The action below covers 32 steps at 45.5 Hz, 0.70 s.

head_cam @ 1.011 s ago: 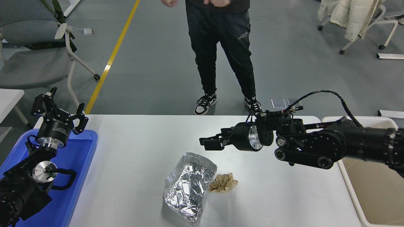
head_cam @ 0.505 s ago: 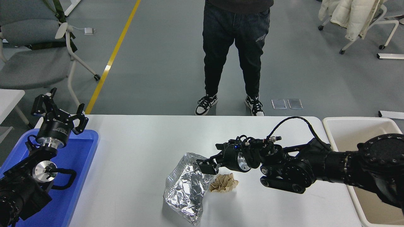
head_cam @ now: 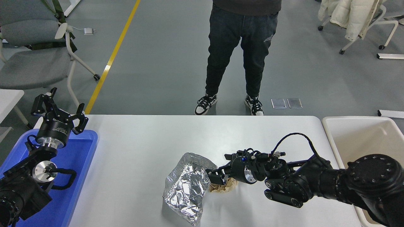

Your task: Clean the table surface

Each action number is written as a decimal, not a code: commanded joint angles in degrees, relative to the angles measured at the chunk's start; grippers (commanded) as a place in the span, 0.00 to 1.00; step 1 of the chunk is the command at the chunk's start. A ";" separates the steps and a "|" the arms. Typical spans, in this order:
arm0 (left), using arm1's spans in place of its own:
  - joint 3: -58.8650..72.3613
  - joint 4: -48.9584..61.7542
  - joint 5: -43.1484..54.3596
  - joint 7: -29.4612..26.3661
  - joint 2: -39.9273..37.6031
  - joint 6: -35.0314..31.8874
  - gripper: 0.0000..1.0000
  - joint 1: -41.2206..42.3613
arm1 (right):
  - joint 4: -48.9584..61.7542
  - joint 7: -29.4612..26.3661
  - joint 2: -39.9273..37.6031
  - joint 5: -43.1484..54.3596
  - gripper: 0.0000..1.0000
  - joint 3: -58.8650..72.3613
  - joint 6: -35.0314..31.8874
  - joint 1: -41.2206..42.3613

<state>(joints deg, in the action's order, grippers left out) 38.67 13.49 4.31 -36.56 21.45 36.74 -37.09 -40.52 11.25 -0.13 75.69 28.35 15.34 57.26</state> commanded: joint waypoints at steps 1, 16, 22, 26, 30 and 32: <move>0.00 -0.04 0.00 0.00 0.00 0.00 1.00 0.00 | 0.71 2.02 0.13 -0.54 0.83 0.21 0.13 -0.83; 0.00 -0.04 0.00 0.00 0.00 0.00 1.00 0.00 | 0.80 1.93 0.13 -4.31 0.00 0.13 -0.13 -0.04; 0.00 0.04 0.00 0.00 0.00 0.00 1.00 0.00 | 0.80 1.93 0.13 -4.85 0.00 0.30 -1.01 0.66; 0.00 0.04 0.00 0.00 0.00 0.00 1.00 0.00 | 0.71 1.93 0.13 -4.93 0.00 0.21 -1.63 0.93; 0.00 -0.04 0.00 0.00 0.00 0.00 1.00 0.00 | 0.18 2.11 0.13 -5.28 0.00 -0.40 -2.15 1.45; 0.00 0.04 0.00 0.00 0.00 0.00 1.00 0.00 | -0.08 2.11 0.13 -5.98 0.00 -0.58 -2.33 1.80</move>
<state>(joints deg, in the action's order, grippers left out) 38.67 13.50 4.31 -36.56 21.45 36.74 -37.09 -39.88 13.16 0.00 71.45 28.49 14.18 57.89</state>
